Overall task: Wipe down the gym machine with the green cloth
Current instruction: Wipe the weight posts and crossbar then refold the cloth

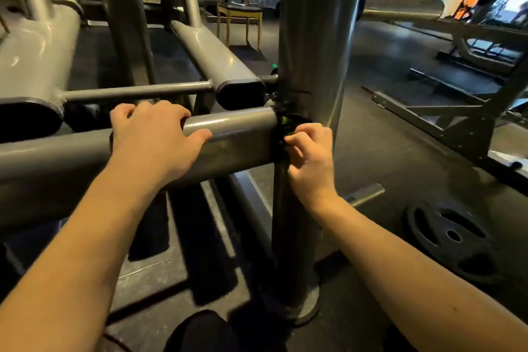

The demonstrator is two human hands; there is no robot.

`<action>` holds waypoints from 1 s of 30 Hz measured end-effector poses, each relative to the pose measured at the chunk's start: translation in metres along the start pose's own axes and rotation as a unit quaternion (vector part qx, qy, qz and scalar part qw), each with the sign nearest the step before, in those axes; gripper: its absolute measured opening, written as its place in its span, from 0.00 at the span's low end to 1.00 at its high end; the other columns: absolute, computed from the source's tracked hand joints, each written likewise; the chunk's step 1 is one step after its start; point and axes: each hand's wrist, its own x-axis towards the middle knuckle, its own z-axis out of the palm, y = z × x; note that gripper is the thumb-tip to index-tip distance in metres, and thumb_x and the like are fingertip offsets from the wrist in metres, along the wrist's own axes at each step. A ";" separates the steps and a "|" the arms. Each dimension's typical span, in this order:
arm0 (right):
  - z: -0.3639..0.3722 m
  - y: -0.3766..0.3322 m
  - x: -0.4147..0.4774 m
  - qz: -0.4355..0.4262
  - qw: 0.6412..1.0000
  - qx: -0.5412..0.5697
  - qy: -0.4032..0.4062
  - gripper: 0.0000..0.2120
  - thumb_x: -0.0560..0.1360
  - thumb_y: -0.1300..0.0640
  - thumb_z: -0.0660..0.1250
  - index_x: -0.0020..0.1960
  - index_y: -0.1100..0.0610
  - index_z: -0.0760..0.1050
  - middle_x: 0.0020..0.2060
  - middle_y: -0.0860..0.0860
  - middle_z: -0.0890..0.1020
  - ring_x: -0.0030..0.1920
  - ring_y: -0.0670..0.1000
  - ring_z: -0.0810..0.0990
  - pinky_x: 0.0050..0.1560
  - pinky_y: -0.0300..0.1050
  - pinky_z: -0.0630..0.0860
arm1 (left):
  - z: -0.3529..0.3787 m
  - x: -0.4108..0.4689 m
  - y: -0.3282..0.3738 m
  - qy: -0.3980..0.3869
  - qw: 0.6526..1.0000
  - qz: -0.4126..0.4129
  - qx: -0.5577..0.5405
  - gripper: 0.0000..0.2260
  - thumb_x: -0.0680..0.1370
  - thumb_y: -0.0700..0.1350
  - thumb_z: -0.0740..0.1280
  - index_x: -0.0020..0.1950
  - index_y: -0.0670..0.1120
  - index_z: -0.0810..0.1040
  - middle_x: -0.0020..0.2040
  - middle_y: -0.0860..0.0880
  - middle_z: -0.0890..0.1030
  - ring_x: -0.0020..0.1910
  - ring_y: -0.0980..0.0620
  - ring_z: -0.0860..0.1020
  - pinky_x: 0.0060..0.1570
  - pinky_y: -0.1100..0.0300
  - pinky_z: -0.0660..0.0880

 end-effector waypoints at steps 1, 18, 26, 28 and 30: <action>-0.004 0.008 -0.001 0.044 0.999 0.006 0.014 0.11 0.70 0.74 0.69 0.48 0.62 0.81 0.51 0.54 0.76 0.54 0.54 0.73 0.52 0.52 0.76 | 0.000 -0.001 0.000 -0.001 1.000 -0.002 -0.002 0.22 0.80 0.64 0.62 0.68 0.54 0.78 0.60 0.48 0.80 0.64 0.43 0.74 0.68 0.44 0.60; -0.011 -0.003 0.018 0.134 0.990 0.053 0.008 0.22 0.69 0.74 0.66 0.60 0.61 0.80 0.58 0.56 0.73 0.60 0.55 0.72 0.64 0.39 0.72 | -0.005 -0.005 0.004 -0.036 0.998 -0.034 -0.041 0.21 0.81 0.62 0.63 0.72 0.55 0.74 0.66 0.50 0.77 0.69 0.45 0.71 0.75 0.43 0.54; 0.033 -0.092 -0.009 -0.004 0.981 0.179 -0.076 0.21 0.71 0.68 0.72 0.64 0.61 0.80 0.60 0.57 0.74 0.61 0.56 0.73 0.65 0.46 0.73 | -0.001 -0.004 0.004 -0.033 0.997 -0.051 -0.048 0.20 0.82 0.59 0.62 0.73 0.56 0.73 0.71 0.53 0.75 0.74 0.48 0.67 0.77 0.44 0.48; 0.027 -0.072 0.002 -0.084 0.979 0.154 -0.101 0.19 0.72 0.66 0.73 0.63 0.61 0.81 0.59 0.58 0.76 0.59 0.58 0.74 0.59 0.50 0.76 | -0.002 -0.003 0.002 -0.042 0.997 -0.054 -0.039 0.20 0.83 0.59 0.61 0.74 0.57 0.72 0.72 0.54 0.75 0.74 0.49 0.67 0.78 0.43 0.46; 0.017 -0.043 0.021 -0.108 0.987 0.094 -0.079 0.18 0.71 0.64 0.72 0.60 0.57 0.83 0.58 0.56 0.79 0.57 0.59 0.75 0.53 0.56 0.74 | -0.004 -0.004 0.001 -0.051 0.996 -0.057 -0.038 0.20 0.83 0.59 0.61 0.74 0.58 0.71 0.72 0.54 0.75 0.75 0.49 0.67 0.78 0.42 0.44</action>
